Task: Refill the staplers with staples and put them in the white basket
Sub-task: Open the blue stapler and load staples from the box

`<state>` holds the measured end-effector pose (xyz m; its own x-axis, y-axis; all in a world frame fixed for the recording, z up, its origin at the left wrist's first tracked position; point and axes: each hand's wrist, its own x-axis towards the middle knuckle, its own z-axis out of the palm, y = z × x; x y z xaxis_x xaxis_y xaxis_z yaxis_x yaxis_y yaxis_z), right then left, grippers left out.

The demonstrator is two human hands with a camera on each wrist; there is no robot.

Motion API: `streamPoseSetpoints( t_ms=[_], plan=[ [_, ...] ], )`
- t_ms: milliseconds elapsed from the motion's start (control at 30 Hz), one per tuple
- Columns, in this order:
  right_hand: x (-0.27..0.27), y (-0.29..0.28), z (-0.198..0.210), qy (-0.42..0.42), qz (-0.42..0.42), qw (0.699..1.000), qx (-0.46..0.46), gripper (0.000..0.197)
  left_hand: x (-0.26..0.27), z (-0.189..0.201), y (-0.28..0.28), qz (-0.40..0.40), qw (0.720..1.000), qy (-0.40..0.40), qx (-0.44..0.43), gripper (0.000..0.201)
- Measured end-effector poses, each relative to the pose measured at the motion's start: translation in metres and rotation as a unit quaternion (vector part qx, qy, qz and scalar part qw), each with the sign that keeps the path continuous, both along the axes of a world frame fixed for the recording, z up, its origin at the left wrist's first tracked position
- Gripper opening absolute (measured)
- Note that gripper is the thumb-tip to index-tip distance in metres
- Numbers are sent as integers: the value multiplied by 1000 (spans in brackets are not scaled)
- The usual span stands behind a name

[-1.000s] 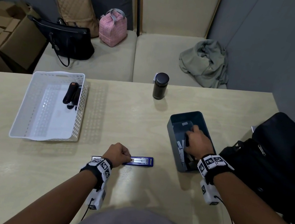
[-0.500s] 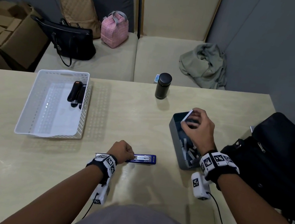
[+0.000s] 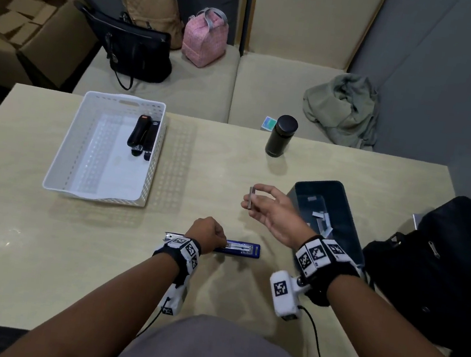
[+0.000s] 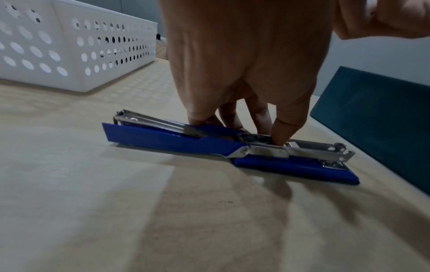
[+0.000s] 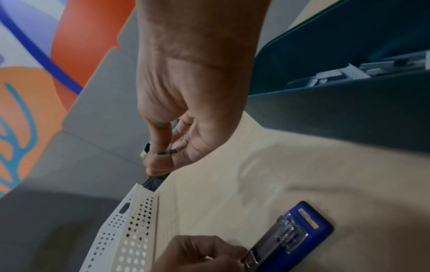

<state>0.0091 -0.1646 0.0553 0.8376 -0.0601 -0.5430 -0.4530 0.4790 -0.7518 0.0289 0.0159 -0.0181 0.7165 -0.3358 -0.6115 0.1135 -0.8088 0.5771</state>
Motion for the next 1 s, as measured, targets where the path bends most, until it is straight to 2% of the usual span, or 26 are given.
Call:
streamPoseSetpoints(
  t_ms=[100,200,267,400,467,567,633,867,933,1000],
  plan=[
    [-5,2,-12,3,45,998,-33,24,0,0,1,1,1000,-3,-2,14],
    [-8,-3,-17,-10,47,996,-70,27,1,0,1,-3,1000,-4,-2,14],
    [-6,-15,-16,-22,24,992,-121,26,1,-1,1,-5,1000,-2,-4,14],
    [0,-64,-8,-34,-81,979,-185,23,2,-2,-1,-14,1000,-2,2,14],
    [-2,-95,-7,-25,-90,964,-249,19,2,-4,-2,-17,1000,-1,5,12],
    [-12,-131,-15,0,-53,937,-345,18,3,-6,-1,-23,1000,3,9,7],
    [-21,-143,-24,19,-21,920,-390,22,5,-8,-1,-28,1000,7,9,11],
    [-36,-152,-49,57,58,882,-464,33,6,-8,-3,-40,999,5,14,21],
    [-36,-149,-53,73,74,866,-489,28,6,-8,-4,-40,999,4,17,21],
    [-36,-146,-55,107,123,834,-528,15,6,-6,-5,-42,999,5,19,21]
  ],
)
